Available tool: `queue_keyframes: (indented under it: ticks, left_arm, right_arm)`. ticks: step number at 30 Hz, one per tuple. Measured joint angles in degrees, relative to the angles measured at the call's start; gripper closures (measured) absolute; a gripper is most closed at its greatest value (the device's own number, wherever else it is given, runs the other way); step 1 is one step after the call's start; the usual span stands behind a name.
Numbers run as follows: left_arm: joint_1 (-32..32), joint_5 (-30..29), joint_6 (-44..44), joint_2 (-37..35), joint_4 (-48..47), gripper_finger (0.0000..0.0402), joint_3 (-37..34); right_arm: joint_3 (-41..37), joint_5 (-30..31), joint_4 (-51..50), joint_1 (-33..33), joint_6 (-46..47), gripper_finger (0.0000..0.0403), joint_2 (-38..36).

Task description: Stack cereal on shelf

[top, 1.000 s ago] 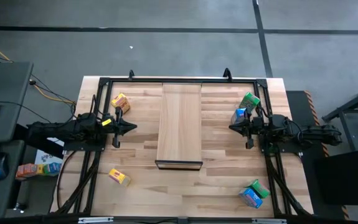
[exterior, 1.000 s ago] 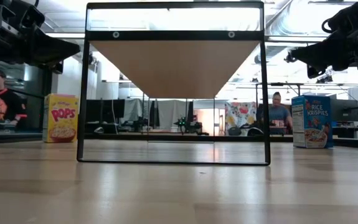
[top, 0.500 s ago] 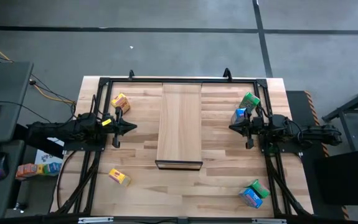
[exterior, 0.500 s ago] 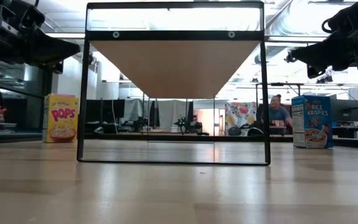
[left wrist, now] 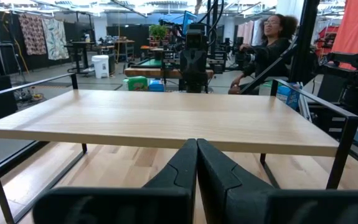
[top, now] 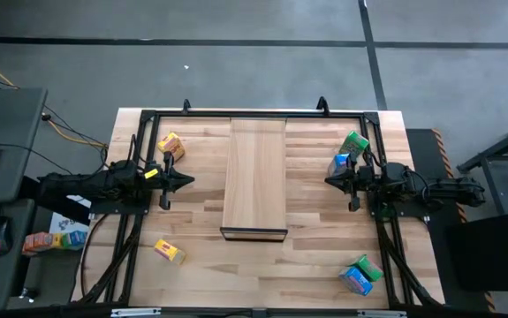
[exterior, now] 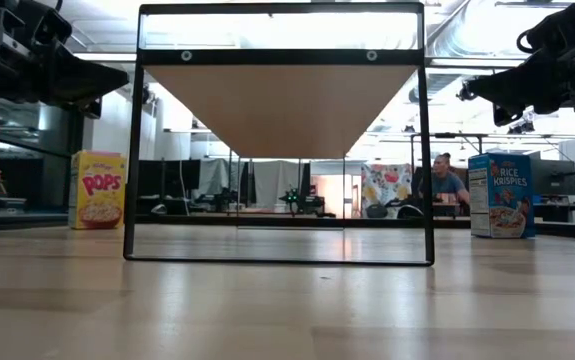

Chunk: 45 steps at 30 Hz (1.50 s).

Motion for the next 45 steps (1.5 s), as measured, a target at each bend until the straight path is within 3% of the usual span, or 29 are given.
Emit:
queue_keyframes:
  ticks: [11,20,23,26,29,32,36,39,45]
  left_arm:
    - [0.01,0.01,0.0,-0.01,0.0,0.0398,0.0]
    - [0.02,0.01,0.0,0.0,0.0,0.0398,0.0]
    - [0.02,-0.01,0.0,-0.01,0.0,0.0398,0.0]
    - [0.01,0.01,0.0,-0.01,-0.01,0.0398,0.0]
    - [0.0,0.01,0.0,-0.01,-0.02,0.0398,0.0]
    - [0.02,0.01,0.0,-0.01,-0.02,0.0398,0.0]
    - [0.0,0.01,0.0,-0.01,-0.01,0.0398,0.0]
    - [0.0,0.01,0.0,-0.01,0.0,0.0398,0.0]
    - [0.02,0.01,0.0,0.01,-0.02,0.0398,0.0]
  right_arm:
    - [-0.02,0.01,0.33,0.0,1.09,0.0402,0.02]
    - [0.19,7.05,33.92,-0.03,7.96,0.0402,2.85]
    - [3.97,8.05,33.84,-0.03,4.39,0.039,6.79]
    - [11.45,12.25,23.68,-0.01,0.09,0.0351,12.0]
    - [21.68,23.48,2.35,-0.03,-2.18,0.0293,18.08]
    - [32.41,31.35,-20.19,-0.05,4.54,0.0229,24.76]
    - [44.21,29.21,-46.14,-0.03,16.17,0.0159,34.28]
    - [49.84,27.34,-59.62,-0.03,20.95,0.0135,40.7]
    - [53.91,26.46,-70.4,-0.04,18.83,0.0128,50.37]
